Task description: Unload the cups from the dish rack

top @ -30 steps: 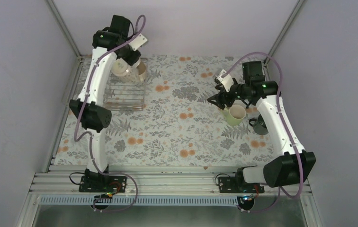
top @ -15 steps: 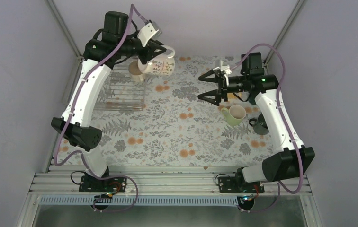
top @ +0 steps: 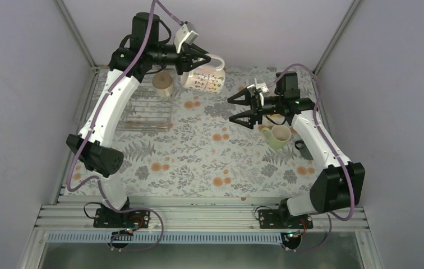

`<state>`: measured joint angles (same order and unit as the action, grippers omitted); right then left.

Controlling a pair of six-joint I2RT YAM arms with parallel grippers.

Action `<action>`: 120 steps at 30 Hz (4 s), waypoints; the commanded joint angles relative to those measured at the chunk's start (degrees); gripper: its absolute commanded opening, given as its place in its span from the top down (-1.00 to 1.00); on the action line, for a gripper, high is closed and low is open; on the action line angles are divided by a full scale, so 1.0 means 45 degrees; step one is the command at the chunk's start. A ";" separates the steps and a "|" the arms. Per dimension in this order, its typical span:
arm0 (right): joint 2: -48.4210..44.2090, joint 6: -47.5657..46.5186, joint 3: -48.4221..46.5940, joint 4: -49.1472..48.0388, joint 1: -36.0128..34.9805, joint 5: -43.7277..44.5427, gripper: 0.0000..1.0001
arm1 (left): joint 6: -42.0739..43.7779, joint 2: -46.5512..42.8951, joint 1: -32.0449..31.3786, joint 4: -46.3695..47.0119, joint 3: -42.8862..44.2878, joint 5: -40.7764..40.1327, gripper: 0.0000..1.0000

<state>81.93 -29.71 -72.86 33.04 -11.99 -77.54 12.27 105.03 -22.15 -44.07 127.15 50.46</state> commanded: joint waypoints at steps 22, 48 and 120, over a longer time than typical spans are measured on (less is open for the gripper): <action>0.1673 0.3263 -0.2554 -0.3046 -0.0946 -0.0580 0.02 | -0.1376 -0.0467 -0.0679 0.2359 -0.0828 0.3280 0.95; 0.1559 -0.0524 -0.5048 0.3865 -0.0974 0.7486 0.93 | 0.3340 -0.0100 -0.0633 -0.1227 0.0243 -0.4368 -0.48; 0.0978 -0.1177 -0.3610 0.3531 -0.3581 1.7887 -0.81 | 0.2955 0.3130 0.1134 0.0444 -0.4615 -1.3844 -1.00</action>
<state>88.03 -34.74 -90.70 51.29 -28.05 2.44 27.88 117.51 -16.69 -42.13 102.24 -13.82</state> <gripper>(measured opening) 0.904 0.998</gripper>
